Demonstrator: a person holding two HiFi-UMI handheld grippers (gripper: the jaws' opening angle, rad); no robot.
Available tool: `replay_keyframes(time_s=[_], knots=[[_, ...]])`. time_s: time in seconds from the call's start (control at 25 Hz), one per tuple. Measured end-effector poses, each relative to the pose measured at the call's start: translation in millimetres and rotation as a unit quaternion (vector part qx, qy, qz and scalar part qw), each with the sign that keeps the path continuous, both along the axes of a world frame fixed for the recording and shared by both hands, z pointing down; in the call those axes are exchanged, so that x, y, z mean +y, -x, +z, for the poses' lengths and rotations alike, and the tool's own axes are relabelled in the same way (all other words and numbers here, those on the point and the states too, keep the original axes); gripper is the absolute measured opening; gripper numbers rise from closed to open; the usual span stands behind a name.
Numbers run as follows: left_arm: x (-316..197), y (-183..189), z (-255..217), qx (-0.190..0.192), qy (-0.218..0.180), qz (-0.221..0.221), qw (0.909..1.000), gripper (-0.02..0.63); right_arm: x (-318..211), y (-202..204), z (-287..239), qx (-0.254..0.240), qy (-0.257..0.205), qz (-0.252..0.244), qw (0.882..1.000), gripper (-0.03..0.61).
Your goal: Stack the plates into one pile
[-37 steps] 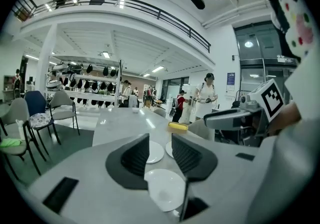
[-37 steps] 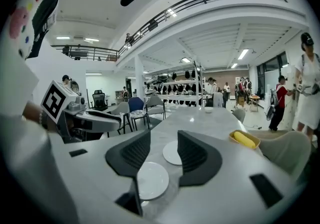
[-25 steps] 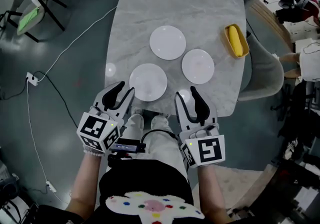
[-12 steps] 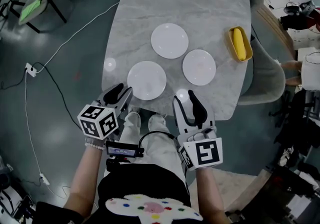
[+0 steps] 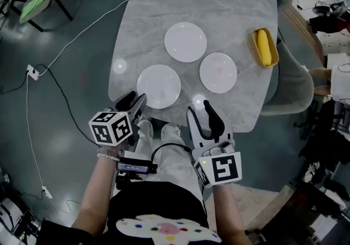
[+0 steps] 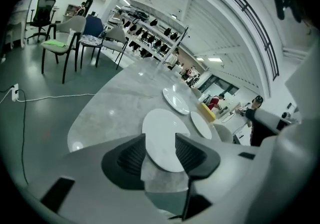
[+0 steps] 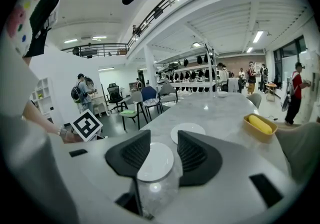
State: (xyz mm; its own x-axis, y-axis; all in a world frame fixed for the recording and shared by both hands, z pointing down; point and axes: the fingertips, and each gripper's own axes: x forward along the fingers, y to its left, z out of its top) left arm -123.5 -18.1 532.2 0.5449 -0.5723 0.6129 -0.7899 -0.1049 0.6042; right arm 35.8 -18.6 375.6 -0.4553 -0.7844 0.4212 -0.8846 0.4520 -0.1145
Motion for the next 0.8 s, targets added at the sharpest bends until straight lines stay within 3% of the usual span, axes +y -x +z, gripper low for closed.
replay_keyframes(time_s=[0.32,0.64,0.8], knots=[[5,1,18,-0.016,0.031,-0.006,0.9994,0.184,-1,-6,7,0.0,0.006,-0.001,1.0,0.153],[8,4,22,0.029,0.06,-0.054,0.9963,0.184,0,-10,8,0.001,0.01,0.001,1.0,0.153],[8,-2,22,0.037,0.063,-0.047,0.9962,0.184,2,-13,10,0.001,0.012,0.003,1.0,0.153]])
